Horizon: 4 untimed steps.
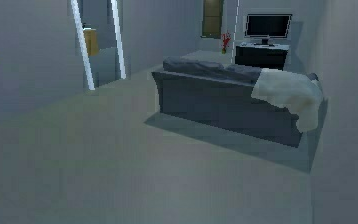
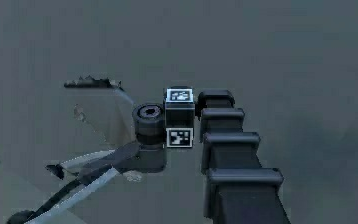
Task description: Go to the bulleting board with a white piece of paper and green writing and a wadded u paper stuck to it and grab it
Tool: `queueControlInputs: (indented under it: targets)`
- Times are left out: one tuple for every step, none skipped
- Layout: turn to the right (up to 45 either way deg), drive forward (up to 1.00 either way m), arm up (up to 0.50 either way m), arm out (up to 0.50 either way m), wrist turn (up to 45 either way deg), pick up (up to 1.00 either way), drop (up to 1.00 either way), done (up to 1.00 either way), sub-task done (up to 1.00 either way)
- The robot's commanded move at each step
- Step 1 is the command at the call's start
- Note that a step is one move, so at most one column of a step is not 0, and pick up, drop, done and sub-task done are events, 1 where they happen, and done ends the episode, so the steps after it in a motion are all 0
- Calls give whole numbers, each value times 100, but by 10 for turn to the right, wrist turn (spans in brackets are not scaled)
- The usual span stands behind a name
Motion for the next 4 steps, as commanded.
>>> queueControlInputs:
  targets:
    - [0, 0, 0, 0, 450, 0, 0, 0, 0]
    - [0, 0, 0, 0, 210, 0, 0, 0, 0]
    - [0, 0, 0, 0, 0, 100, 0, 0, 0]
    - [0, 0, 0, 0, 0, 0, 0, 100, 0]
